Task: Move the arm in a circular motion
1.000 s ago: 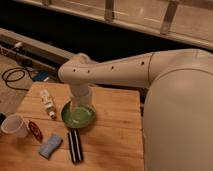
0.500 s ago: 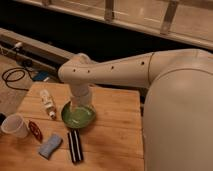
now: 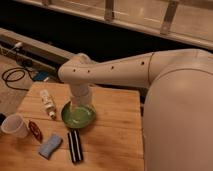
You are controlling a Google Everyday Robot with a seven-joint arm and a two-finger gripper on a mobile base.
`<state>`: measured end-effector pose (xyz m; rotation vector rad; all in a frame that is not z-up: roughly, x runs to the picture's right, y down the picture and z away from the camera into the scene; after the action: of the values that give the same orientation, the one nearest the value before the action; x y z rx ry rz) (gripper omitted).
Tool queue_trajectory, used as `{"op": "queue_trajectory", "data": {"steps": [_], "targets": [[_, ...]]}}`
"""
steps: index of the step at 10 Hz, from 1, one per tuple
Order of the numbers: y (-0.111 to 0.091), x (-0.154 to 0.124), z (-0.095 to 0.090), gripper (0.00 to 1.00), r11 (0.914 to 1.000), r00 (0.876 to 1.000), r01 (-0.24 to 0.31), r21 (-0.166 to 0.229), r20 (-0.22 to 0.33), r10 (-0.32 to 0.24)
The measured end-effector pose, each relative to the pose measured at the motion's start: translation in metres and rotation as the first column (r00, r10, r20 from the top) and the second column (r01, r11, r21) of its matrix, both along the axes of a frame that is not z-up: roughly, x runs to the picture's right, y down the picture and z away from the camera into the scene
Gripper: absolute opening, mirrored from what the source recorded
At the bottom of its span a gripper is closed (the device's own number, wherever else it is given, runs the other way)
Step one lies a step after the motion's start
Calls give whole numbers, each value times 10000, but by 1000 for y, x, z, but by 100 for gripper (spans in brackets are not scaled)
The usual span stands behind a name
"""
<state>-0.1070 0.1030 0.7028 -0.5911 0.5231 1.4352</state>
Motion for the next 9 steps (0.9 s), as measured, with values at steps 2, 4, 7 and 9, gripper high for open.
{"op": "queue_trajectory", "data": {"steps": [2, 4, 7, 9], "targets": [[0, 0, 0, 65, 10000, 10000, 0, 0, 0, 0], [0, 0, 0, 65, 10000, 10000, -1, 0, -1, 1], [-3, 0, 0, 65, 9999, 10000, 80, 127, -4, -80], [-28, -6, 4, 65, 9983, 9995, 328, 472, -33, -327]]}}
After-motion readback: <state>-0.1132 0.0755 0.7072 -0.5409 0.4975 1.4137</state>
